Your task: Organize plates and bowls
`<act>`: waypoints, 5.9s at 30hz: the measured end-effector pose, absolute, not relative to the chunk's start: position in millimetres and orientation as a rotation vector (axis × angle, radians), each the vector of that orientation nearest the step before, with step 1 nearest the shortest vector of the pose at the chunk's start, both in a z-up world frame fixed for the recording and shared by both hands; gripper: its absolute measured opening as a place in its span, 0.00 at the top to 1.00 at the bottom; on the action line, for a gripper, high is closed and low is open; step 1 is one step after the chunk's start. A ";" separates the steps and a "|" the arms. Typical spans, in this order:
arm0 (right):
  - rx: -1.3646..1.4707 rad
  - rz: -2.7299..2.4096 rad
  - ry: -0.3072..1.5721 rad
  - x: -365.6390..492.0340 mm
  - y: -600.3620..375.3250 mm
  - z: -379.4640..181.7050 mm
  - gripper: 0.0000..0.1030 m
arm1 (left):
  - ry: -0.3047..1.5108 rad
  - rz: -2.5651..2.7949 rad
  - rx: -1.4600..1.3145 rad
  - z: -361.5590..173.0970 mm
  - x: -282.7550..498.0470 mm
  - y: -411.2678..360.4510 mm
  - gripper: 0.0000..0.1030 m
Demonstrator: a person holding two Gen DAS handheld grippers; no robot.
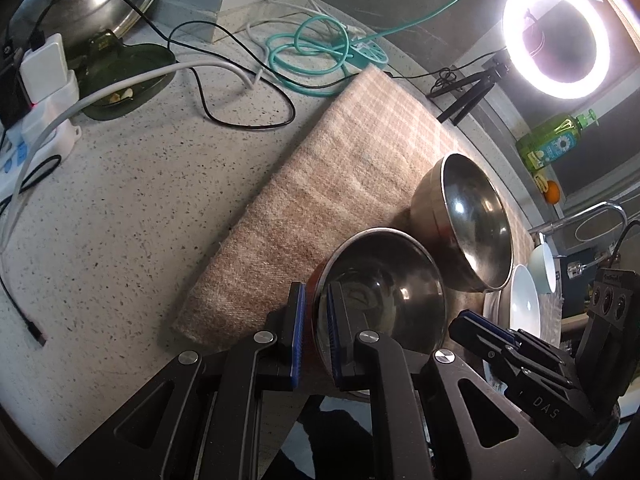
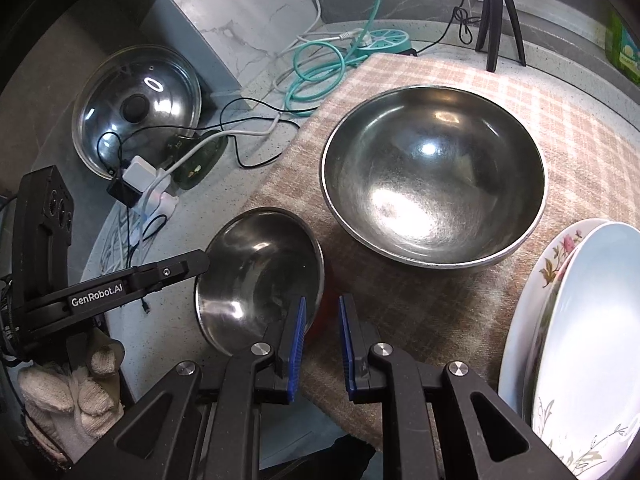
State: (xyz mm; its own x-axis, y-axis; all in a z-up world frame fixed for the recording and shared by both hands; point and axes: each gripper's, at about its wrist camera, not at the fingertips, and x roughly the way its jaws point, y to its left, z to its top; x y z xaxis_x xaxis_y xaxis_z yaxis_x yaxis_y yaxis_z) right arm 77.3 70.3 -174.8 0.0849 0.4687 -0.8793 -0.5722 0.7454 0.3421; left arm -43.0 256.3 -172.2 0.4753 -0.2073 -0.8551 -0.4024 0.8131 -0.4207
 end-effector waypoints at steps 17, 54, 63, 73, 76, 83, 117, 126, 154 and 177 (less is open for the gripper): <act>-0.093 0.776 1.302 82.6 75.4 -187.4 0.85 | 1.105 0.111 -0.641 -178.4 -41.7 255.8 0.91; -0.078 0.812 1.317 82.1 78.2 -186.9 0.92 | 1.109 0.126 -0.601 -177.9 -42.1 248.8 0.92; -0.066 0.845 1.287 79.8 83.7 -166.8 0.91 | 1.061 0.139 -0.581 -156.3 -44.6 254.3 0.92; -0.029 0.856 1.264 91.6 83.1 -145.2 0.91 | 1.010 0.127 -0.538 -129.2 -30.6 254.5 0.92; -0.019 0.856 1.250 96.6 81.4 -137.8 0.91 | 0.992 0.120 -0.517 -119.2 -25.1 251.6 0.92; 0.004 0.847 1.224 107.5 74.4 -126.7 0.91 | 0.965 0.099 -0.478 -103.2 -6.5 244.8 0.92; 0.077 0.667 1.218 171.9 6.3 -132.5 0.91 | 1.057 -0.068 -0.401 -119.8 79.9 181.3 0.92; 0.072 0.658 1.245 181.6 1.7 -144.0 0.91 | 1.088 -0.067 -0.396 -130.5 88.3 176.2 0.92; 0.047 0.643 1.310 194.1 4.0 -170.9 0.91 | 1.166 -0.044 -0.383 -156.4 95.3 170.1 0.92; -0.045 0.628 1.299 194.0 13.6 -173.0 0.89 | 1.182 -0.030 -0.302 -157.1 101.8 164.9 0.92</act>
State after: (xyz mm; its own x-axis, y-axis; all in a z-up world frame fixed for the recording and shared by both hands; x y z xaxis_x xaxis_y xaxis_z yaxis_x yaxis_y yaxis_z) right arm 194.0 13.6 -173.0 0.1280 0.4066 -0.9046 -0.4561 0.8341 0.3104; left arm 101.8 164.9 -157.1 0.3838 -0.1806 -0.9056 -0.1338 0.9595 -0.2480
